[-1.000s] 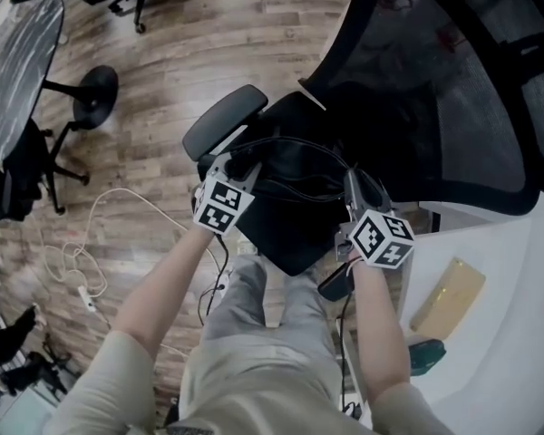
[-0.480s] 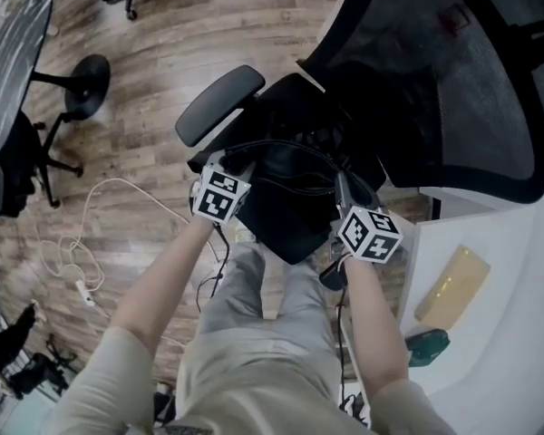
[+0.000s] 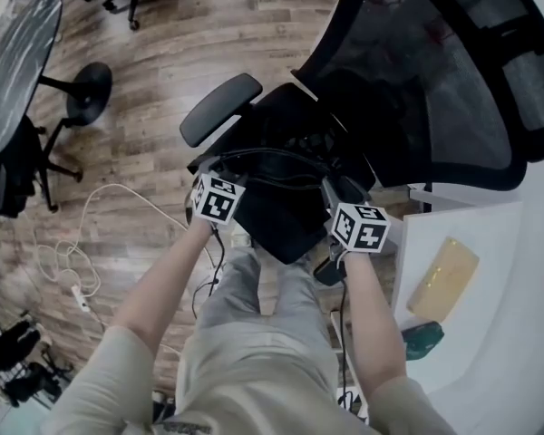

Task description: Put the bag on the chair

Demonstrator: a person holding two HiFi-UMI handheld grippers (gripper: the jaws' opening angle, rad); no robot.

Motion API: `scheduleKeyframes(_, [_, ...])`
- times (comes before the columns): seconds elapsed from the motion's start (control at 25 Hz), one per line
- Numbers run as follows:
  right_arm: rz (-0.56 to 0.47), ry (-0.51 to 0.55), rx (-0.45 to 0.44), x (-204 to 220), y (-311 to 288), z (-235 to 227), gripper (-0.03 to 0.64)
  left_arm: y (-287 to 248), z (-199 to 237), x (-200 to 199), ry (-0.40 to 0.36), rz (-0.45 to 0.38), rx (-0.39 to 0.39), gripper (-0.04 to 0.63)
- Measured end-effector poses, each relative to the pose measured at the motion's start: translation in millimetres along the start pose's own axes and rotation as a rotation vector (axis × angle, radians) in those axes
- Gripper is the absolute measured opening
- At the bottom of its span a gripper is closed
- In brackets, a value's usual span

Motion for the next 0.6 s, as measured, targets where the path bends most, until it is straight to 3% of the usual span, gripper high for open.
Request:
scheduleKeyframes(0.16, [-0.016,-0.004,-0.003,-4.1,20.7,7.9,0.196,24.8,2.0,1.8,0.048,-0.002,-0.032,0.299])
scheduleKeyframes(0.32, [-0.06,0.007,0.011,-15.1,54.0,16.6,0.192,61.1,-7.1,-6.9,0.038,-0.018,-0.051,0.299])
scheduleKeyframes(0.6, [-0.164,0.05,-0.03,-54.0,129.6,33.3,0.124,137.6,-29.7,-38.7,0.027,-0.137,-0.07,0.277])
Point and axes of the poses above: the fingertips, and each gripper's own axes: y backward along the fingers, z to its left, x out of its underside, the point moved 10 cm from there along y, backward along the fingers, and after that the axes turned 1 degree about y, right-handed, at the moved point
